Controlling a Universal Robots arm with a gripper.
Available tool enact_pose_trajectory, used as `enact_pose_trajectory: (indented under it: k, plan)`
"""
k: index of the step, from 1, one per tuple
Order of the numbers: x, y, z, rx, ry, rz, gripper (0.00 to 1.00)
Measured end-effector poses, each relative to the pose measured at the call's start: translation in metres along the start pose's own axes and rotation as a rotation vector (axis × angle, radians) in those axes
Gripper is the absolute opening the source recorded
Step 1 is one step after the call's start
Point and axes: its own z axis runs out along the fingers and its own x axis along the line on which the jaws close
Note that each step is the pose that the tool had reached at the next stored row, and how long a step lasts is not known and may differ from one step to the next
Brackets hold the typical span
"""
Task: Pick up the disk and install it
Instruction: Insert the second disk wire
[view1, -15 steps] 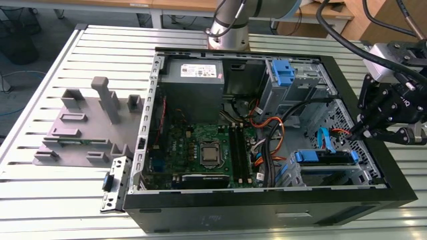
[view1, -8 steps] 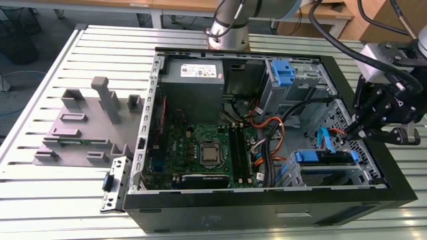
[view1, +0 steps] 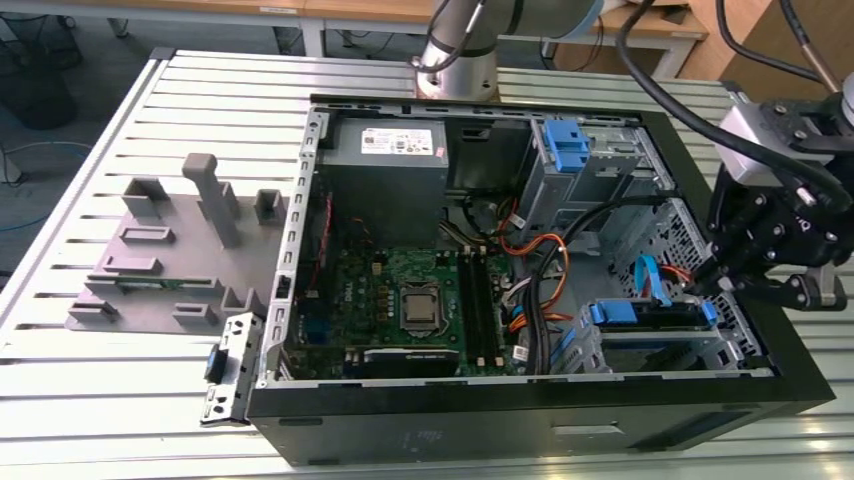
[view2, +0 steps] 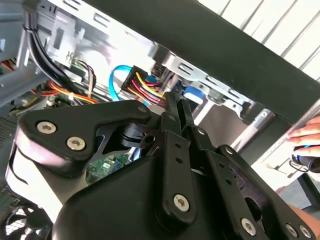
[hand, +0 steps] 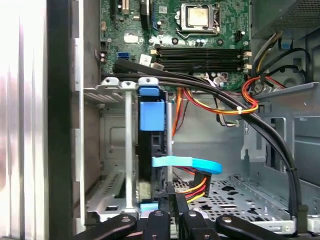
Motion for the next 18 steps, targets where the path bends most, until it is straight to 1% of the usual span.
enact_pose_trajectory:
  k: [4,7,14,18]
  plan:
    - [0.0072,0.0005,0.0008,0.0,-0.0007,0.0,0.16]
    - [0.0108,0.0006,0.0021,0.0,-0.0011,0.0,0.16]
    - [0.0129,0.0007,0.0061,0.0,-0.0011,0.0,0.16]
    - [0.0137,0.0007,0.0073,0.0,-0.0011,0.0,0.16]
